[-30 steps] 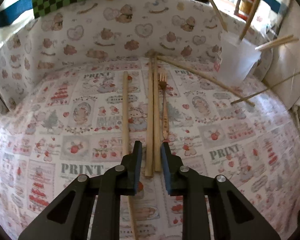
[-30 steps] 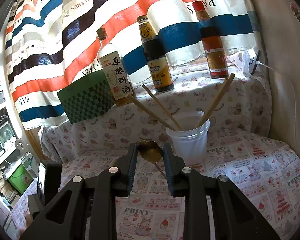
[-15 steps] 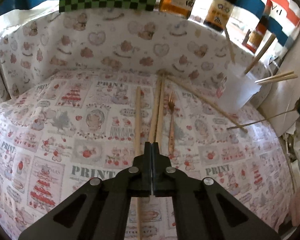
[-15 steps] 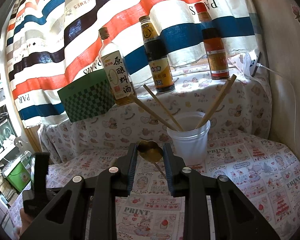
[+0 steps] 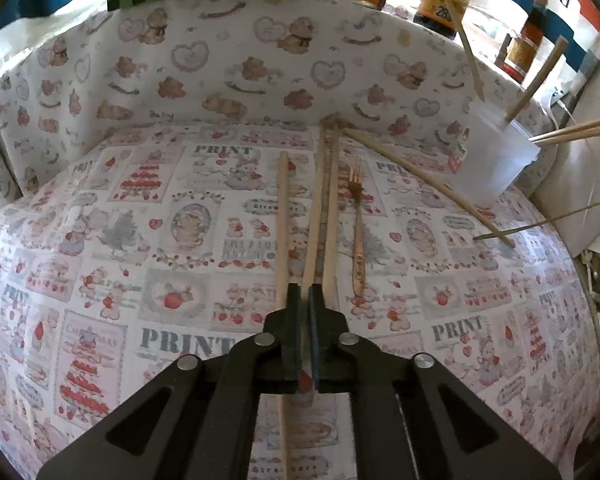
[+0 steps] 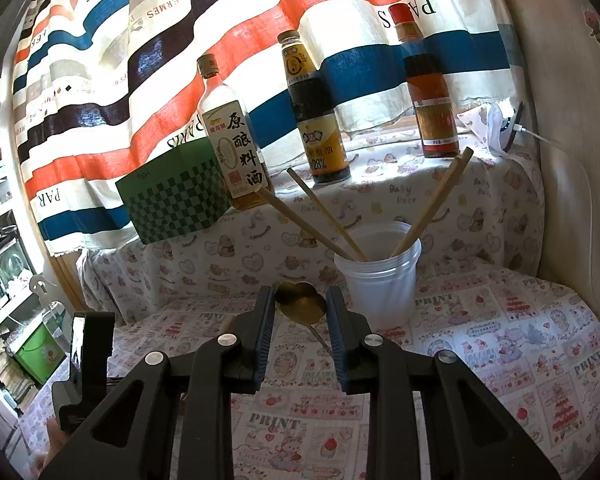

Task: Organize utensils
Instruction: 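Close the left tool on a wooden chopstick while the right tool holds the gold spoon, then lift the chopstick and spoon and carry both toward the white cup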

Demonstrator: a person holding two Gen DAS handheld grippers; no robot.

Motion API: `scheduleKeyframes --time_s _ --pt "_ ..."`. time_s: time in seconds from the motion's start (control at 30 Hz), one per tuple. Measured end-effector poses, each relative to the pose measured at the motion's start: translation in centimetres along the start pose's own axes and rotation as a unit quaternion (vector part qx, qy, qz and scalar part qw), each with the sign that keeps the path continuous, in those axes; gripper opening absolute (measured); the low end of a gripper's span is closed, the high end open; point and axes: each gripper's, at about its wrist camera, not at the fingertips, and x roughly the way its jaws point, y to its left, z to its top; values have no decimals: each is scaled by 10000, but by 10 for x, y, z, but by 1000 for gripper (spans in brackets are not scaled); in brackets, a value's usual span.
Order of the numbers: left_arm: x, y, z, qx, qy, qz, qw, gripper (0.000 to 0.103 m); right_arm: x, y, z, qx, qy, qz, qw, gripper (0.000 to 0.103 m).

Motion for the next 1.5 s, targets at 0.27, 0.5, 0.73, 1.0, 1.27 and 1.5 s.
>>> scheduleKeyframes --time_s 0.27,0.5,0.73,1.0,1.27,1.5 --pt "4 -19 -5 620 26 272 9977 19 0 -1 -1 48 34 63 10000 28" --pt "3 -24 -6 751 2 284 9968 6 0 0 0 31 31 61 10000 28" --pt "-75 -29 -11 697 -2154 -84 9740 6 1 0 -1 56 52 81 9999 27" --pt "-128 3 -15 -81 -3296 -590 9422 6 1 -3 0 93 57 82 9999 25" --pt "-143 15 -16 -339 -3537 -642 9325 6 -2 -3 3 -8 21 79 10000 10" --pt "-147 12 -20 -279 -3657 -585 9285 6 -8 9 1 -339 -105 210 9992 4"
